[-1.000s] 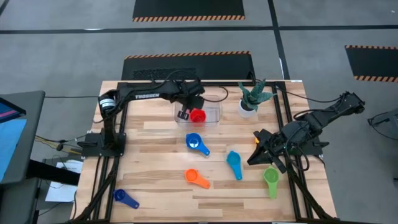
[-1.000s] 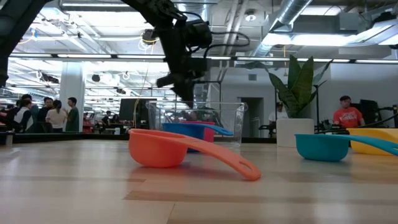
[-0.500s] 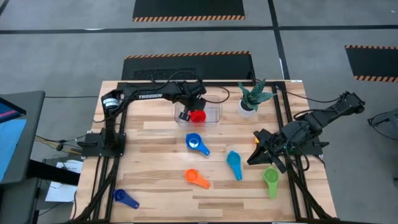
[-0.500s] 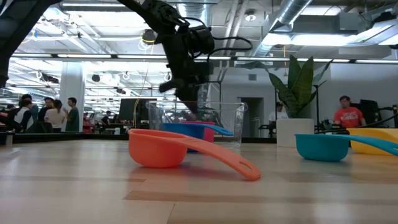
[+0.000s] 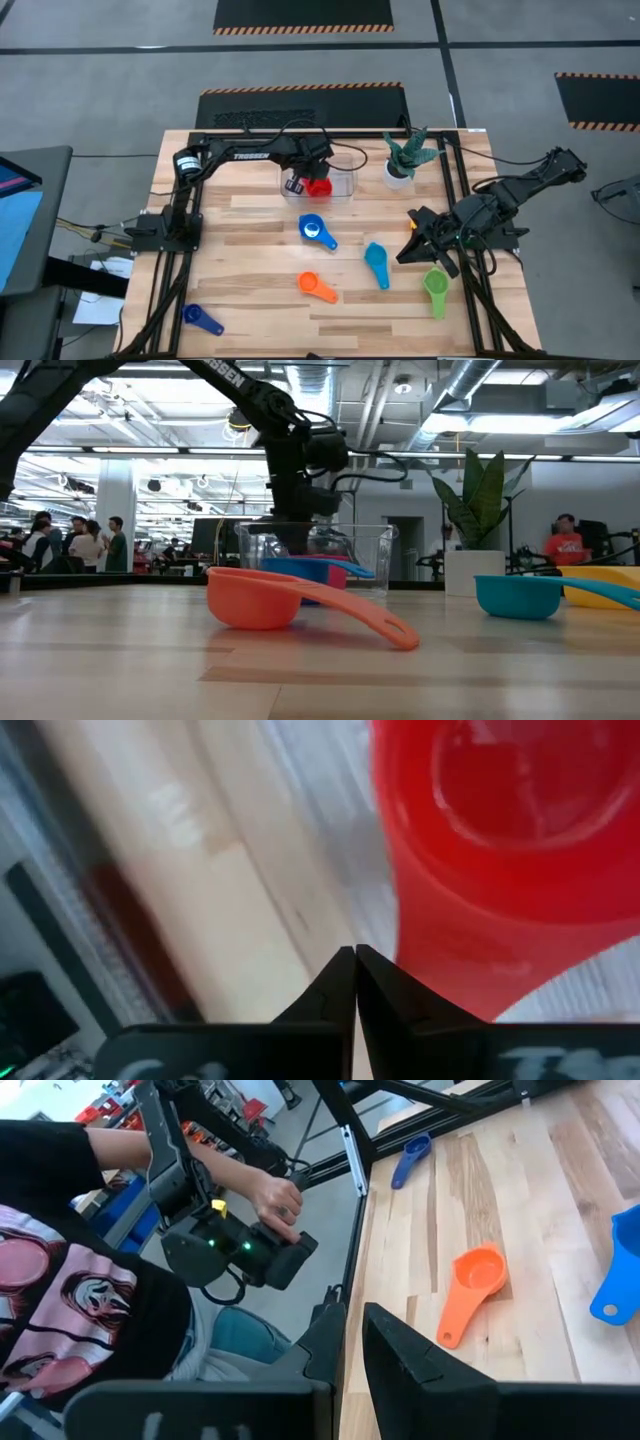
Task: Nest measuring cups in basket
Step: Put the red measuring cup into the transparent bin
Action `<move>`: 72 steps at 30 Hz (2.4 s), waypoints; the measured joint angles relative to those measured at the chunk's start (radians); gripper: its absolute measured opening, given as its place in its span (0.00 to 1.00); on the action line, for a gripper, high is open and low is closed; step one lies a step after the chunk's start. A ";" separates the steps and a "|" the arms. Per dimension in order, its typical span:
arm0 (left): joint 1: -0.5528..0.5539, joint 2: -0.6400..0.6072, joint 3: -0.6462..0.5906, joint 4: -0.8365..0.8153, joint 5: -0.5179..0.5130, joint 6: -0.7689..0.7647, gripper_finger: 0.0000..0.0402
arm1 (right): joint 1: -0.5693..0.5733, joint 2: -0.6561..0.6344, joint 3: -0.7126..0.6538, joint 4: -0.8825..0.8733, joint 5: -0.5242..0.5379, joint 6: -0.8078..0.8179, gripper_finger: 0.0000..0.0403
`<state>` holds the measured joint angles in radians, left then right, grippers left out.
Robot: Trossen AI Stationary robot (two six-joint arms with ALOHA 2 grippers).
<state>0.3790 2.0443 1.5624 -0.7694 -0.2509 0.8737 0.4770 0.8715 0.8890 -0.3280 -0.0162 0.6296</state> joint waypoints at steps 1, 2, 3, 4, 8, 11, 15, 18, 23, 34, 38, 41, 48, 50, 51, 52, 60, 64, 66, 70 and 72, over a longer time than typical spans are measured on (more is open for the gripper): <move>-0.001 -0.001 0.006 -0.013 -0.002 -0.003 0.00 | 0.000 0.000 0.000 0.000 0.000 0.000 0.16; -0.002 -0.001 0.015 -0.047 -0.003 -0.008 0.00 | 0.000 0.000 0.000 0.000 0.000 0.000 0.16; -0.002 -0.001 0.025 -0.085 -0.002 -0.016 0.00 | 0.000 0.000 0.000 -0.001 0.000 0.000 0.16; -0.002 -0.001 0.034 -0.111 0.001 -0.020 0.00 | 0.000 0.000 0.000 -0.001 0.000 -0.001 0.16; -0.002 -0.001 0.061 -0.190 0.031 -0.027 0.00 | 0.000 0.000 0.000 -0.003 0.000 -0.002 0.16; -0.002 -0.002 0.079 -0.205 0.036 -0.045 0.00 | 0.000 0.000 0.000 -0.011 0.000 -0.002 0.16; -0.002 -0.002 0.100 -0.201 0.035 -0.055 0.00 | 0.000 0.000 0.000 -0.012 0.000 -0.003 0.16; 0.002 -0.002 0.102 -0.187 0.032 -0.041 0.00 | 0.000 0.000 0.000 -0.012 0.000 -0.004 0.16; 0.002 0.001 0.091 -0.204 0.035 -0.030 0.00 | 0.000 0.000 0.000 -0.012 0.000 -0.002 0.16; -0.024 0.003 0.111 -0.298 0.089 -0.045 0.00 | 0.000 0.000 0.000 -0.015 -0.002 -0.009 0.16; -0.032 0.003 0.135 -0.266 0.030 -0.045 0.00 | 0.000 0.000 0.000 -0.016 -0.002 -0.010 0.16; -0.022 0.002 0.145 -0.244 0.029 -0.036 0.00 | 0.000 0.000 0.000 -0.016 -0.002 -0.010 0.16; -0.008 0.003 0.112 -0.228 0.057 -0.048 0.00 | 0.013 0.000 0.000 -0.016 -0.002 -0.010 0.16; -0.006 0.003 0.096 -0.212 0.055 -0.047 0.00 | 0.020 0.000 0.000 -0.016 -0.002 -0.010 0.16; -0.008 0.003 0.086 -0.201 0.050 -0.047 0.00 | 0.023 0.000 0.000 -0.016 -0.002 -0.010 0.16; -0.011 0.004 0.081 -0.198 0.038 -0.048 0.00 | 0.028 0.000 0.000 -0.016 -0.002 -0.010 0.16; -0.013 0.004 0.077 -0.160 -0.003 -0.036 0.00 | 0.037 0.000 0.000 -0.016 -0.002 -0.010 0.16; -0.013 0.004 0.076 -0.164 0.010 -0.041 0.00 | 0.036 0.000 0.000 -0.016 -0.002 -0.010 0.16; -0.013 0.004 0.076 -0.165 0.020 -0.050 0.00 | 0.036 0.000 0.000 -0.015 -0.002 -0.010 0.16; -0.015 0.004 0.076 -0.169 0.020 -0.060 0.00 | 0.036 0.000 0.000 -0.016 -0.002 -0.010 0.16; -0.015 0.004 0.076 -0.182 0.030 -0.070 0.00 | 0.036 0.000 0.000 -0.015 -0.002 -0.010 0.16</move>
<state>0.3645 2.0480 1.6382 -0.9512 -0.2213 0.8034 0.5133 0.8715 0.8890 -0.3432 -0.0177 0.6201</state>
